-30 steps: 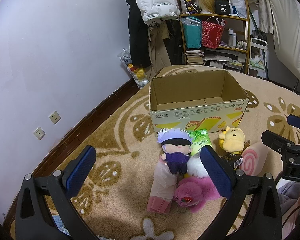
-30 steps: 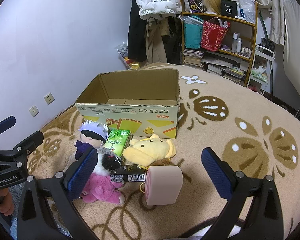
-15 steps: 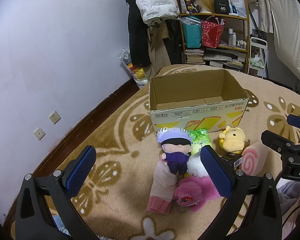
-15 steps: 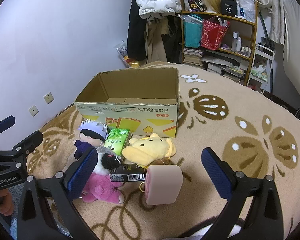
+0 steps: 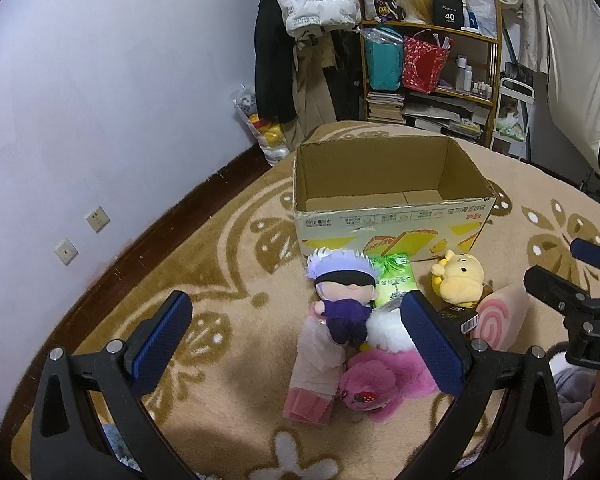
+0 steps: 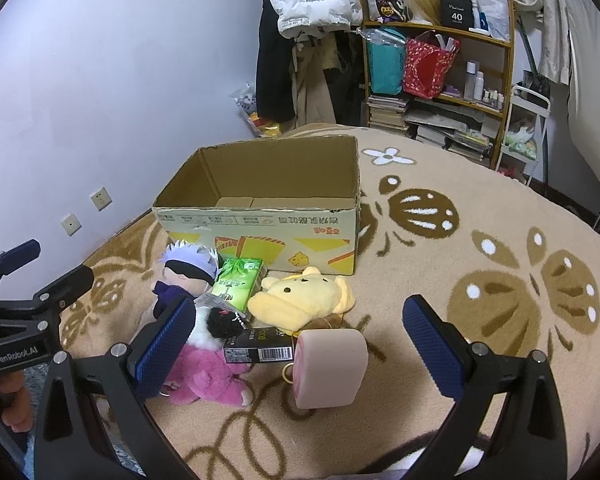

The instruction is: Organize soft objects

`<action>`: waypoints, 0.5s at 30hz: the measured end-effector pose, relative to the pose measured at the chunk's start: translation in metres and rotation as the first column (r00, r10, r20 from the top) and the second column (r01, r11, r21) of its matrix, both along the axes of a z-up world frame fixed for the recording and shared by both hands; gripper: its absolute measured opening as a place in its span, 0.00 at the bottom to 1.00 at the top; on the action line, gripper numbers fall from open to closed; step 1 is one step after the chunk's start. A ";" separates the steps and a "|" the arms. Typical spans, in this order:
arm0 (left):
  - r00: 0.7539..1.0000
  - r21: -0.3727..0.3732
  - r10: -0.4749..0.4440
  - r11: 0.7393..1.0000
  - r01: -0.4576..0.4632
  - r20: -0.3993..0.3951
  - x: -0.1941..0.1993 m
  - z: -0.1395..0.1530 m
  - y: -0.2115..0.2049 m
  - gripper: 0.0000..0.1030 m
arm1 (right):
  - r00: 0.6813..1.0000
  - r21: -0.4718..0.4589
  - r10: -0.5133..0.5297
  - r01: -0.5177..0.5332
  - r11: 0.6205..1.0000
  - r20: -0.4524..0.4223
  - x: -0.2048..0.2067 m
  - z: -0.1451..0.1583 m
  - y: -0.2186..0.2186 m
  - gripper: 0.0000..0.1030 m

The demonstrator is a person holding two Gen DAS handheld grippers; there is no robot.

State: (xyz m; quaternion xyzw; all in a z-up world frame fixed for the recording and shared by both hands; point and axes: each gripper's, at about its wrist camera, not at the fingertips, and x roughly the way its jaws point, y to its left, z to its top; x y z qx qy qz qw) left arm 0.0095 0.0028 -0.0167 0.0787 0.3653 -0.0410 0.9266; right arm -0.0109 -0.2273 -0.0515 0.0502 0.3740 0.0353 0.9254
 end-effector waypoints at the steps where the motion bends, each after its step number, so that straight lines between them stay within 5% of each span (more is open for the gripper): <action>1: 1.000 -0.005 -0.002 1.000 0.002 -0.009 0.002 -0.001 0.000 1.00 | 1.000 -0.002 0.000 0.000 1.000 -0.006 0.000 0.000 0.001 1.00; 15: 0.984 -0.088 -0.029 0.996 0.014 -0.175 0.051 -0.028 -0.008 1.00 | 0.989 0.050 -0.038 0.045 0.998 -0.142 0.024 -0.018 -0.014 1.00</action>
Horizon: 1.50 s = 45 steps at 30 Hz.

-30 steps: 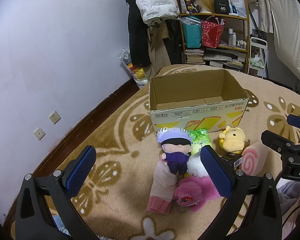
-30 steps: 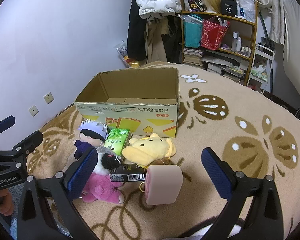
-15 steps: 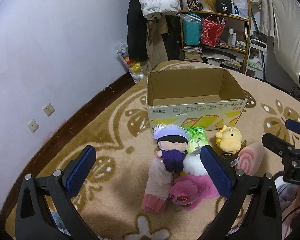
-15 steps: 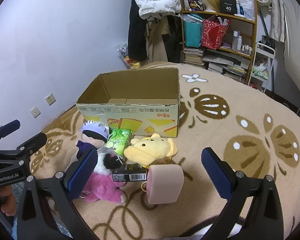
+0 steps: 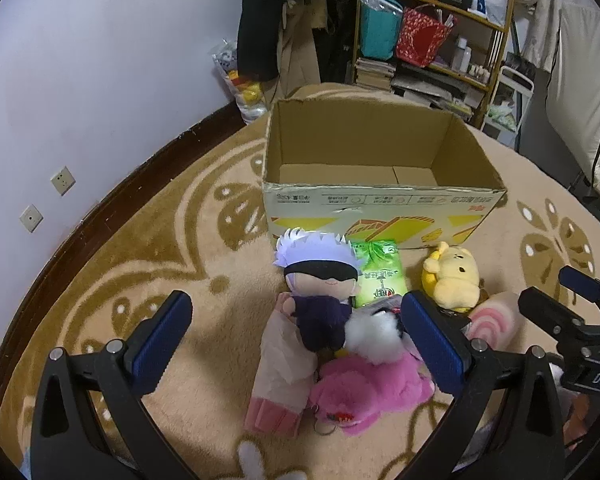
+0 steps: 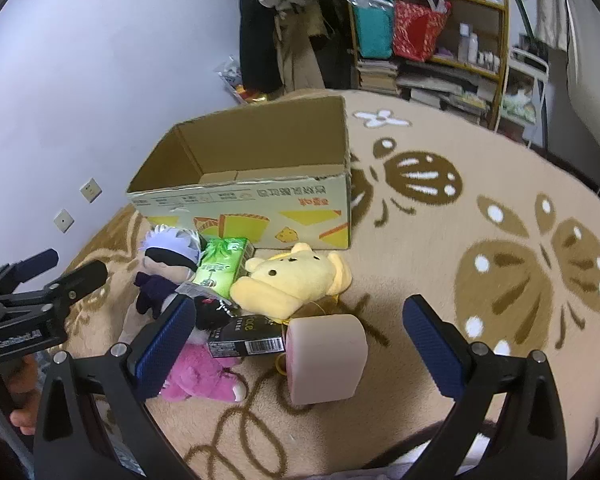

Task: Organize soft objects
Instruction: 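Grasp the yellow plush bear with the right tool while the left tool grasps the white-haired doll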

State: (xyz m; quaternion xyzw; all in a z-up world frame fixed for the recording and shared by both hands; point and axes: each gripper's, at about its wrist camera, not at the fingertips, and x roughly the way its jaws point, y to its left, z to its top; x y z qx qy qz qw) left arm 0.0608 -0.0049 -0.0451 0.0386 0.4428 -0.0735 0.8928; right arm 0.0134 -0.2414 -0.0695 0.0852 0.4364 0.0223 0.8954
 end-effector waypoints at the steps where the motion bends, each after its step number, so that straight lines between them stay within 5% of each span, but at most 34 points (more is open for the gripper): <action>1: 1.000 0.006 -0.007 1.000 0.007 -0.004 0.003 -0.003 -0.003 1.00 | 1.000 0.009 -0.005 0.005 1.000 -0.008 0.003 -0.001 -0.002 1.00; 14: 0.997 0.098 -0.057 0.993 0.061 -0.049 0.036 -0.027 -0.032 1.00 | 0.996 0.042 -0.022 0.025 0.999 -0.083 0.037 -0.026 -0.007 1.00; 24: 0.988 0.079 0.006 0.997 0.006 -0.157 0.066 -0.057 -0.024 1.00 | 0.992 0.023 0.020 -0.017 1.000 -0.128 0.062 -0.047 0.005 1.00; 45: 0.973 0.114 0.024 0.993 0.003 -0.231 0.085 -0.086 -0.030 0.94 | 0.977 0.071 0.039 -0.024 0.997 -0.209 0.094 -0.075 0.006 0.97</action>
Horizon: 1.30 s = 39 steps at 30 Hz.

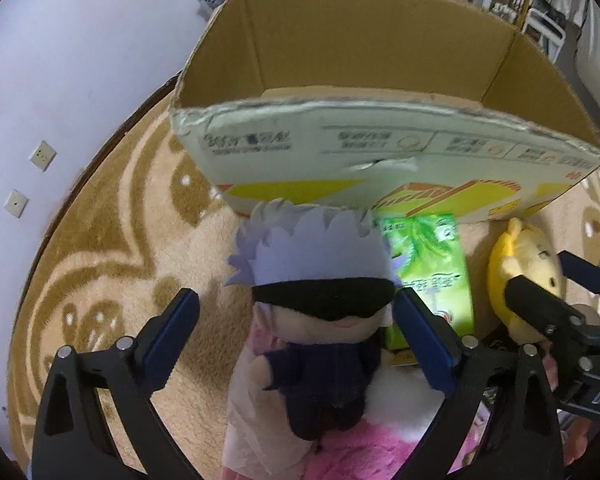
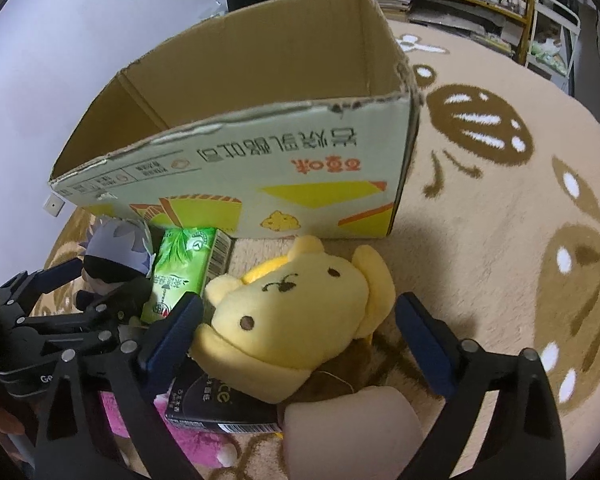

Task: Organize soft objects
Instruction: 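Grasp the yellow plush bear with the right tool while the left tool grasps the white-haired doll, then lift the yellow bear and white-haired doll and carry both over the box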

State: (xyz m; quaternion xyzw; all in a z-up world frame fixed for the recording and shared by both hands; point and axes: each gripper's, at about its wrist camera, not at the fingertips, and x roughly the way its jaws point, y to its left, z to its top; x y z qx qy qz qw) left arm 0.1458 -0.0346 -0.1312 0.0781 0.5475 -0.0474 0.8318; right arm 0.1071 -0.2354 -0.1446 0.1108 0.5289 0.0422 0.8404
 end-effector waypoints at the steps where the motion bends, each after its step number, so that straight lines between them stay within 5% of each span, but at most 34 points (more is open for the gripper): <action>1: 1.000 -0.003 0.000 1.000 0.000 0.001 -0.001 0.000 0.001 0.93 | 1.000 0.003 0.000 0.000 1.000 -0.002 0.001 -0.001 0.000 0.97; 7: 0.999 -0.007 -0.006 1.000 0.006 -0.045 -0.001 -0.010 0.003 0.62 | 1.000 -0.002 0.007 -0.007 1.000 -0.011 0.003 -0.007 0.001 0.97; 14: 0.999 0.012 -0.014 1.000 0.015 -0.052 0.000 -0.017 -0.003 0.46 | 1.000 -0.009 0.013 -0.013 1.000 -0.012 0.001 -0.018 0.007 0.92; 31: 1.000 0.004 0.001 1.000 -0.001 0.005 -0.012 0.003 0.008 0.44 | 1.000 0.001 0.010 -0.010 1.000 0.020 -0.012 -0.009 0.017 0.73; 35: 1.000 -0.001 0.008 1.000 -0.008 0.013 -0.012 0.006 0.012 0.44 | 0.999 -0.014 0.009 -0.008 1.000 0.046 -0.017 -0.002 0.017 0.58; 39: 0.999 0.001 0.020 1.000 -0.020 0.031 -0.023 0.010 0.017 0.44 | 0.999 -0.008 0.013 -0.013 1.000 0.044 -0.022 0.000 0.018 0.58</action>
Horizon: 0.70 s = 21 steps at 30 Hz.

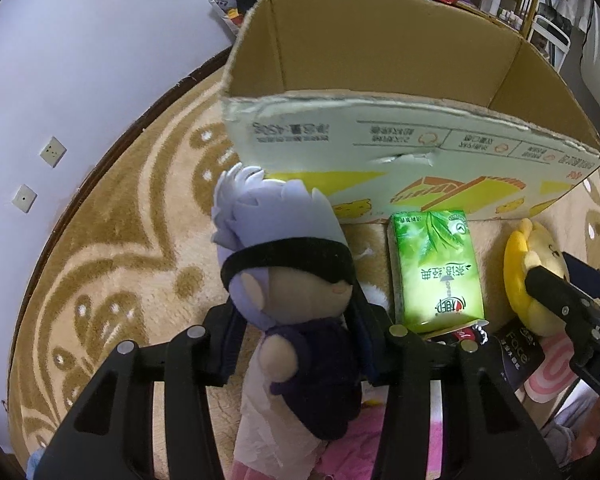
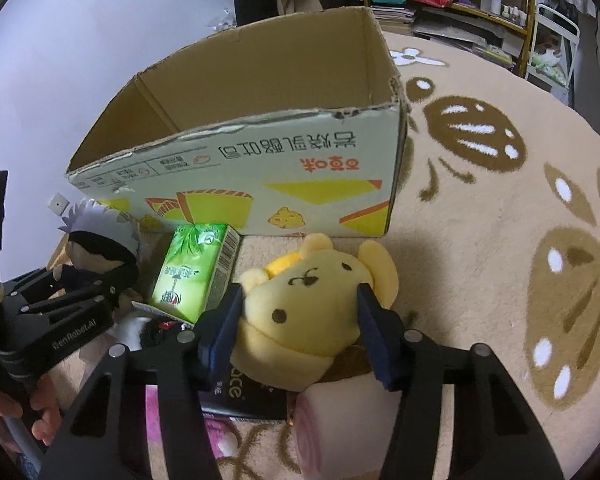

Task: Organize soft objects
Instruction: 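Lift the yellow bear and white-haired doll and carry both over the box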

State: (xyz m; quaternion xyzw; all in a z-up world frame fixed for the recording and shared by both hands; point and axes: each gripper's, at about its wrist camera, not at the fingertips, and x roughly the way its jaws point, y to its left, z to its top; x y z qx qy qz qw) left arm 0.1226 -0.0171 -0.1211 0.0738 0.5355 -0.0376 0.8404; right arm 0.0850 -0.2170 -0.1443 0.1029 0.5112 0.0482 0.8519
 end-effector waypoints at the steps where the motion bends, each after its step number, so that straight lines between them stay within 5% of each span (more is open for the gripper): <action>1: 1.000 0.001 0.003 1.000 -0.003 0.007 0.000 0.001 0.002 0.44 | 1.000 0.004 -0.002 0.002 1.000 -0.001 -0.002 0.000 -0.001 0.57; 21: 0.996 -0.009 0.050 0.999 -0.049 0.079 -0.017 0.023 0.015 0.43 | 0.998 0.072 -0.057 0.059 0.996 -0.030 -0.011 0.001 -0.029 0.53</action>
